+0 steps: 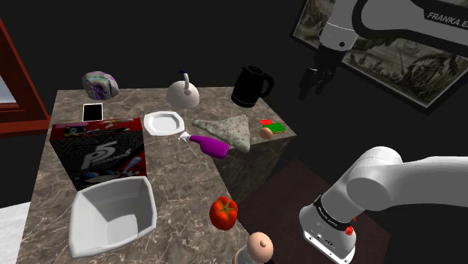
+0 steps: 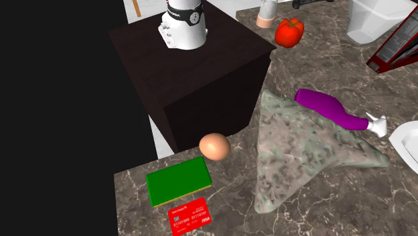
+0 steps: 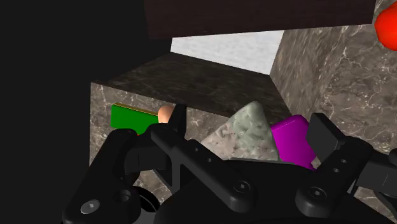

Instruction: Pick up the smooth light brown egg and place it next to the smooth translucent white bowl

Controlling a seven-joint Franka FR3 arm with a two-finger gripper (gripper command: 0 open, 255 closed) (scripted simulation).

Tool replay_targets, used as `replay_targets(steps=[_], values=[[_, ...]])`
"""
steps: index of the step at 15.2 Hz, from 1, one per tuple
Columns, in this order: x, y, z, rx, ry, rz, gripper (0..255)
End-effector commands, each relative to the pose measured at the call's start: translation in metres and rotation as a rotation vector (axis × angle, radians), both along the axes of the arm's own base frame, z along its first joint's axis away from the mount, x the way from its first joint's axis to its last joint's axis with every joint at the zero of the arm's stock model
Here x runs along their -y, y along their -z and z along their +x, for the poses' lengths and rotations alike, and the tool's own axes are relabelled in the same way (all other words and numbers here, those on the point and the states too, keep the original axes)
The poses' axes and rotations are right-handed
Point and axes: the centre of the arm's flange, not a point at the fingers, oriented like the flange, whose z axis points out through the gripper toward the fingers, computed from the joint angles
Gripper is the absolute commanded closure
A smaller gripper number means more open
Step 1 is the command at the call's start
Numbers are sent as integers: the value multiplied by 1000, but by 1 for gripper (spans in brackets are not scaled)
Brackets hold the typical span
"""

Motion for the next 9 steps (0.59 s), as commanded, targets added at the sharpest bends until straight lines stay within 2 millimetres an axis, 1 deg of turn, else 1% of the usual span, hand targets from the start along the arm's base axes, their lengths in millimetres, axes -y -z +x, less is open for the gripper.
replay_targets(steps=[1, 9], values=[[0, 0, 0, 0, 0, 0, 0], [73, 81, 14, 48, -123, 69, 0]])
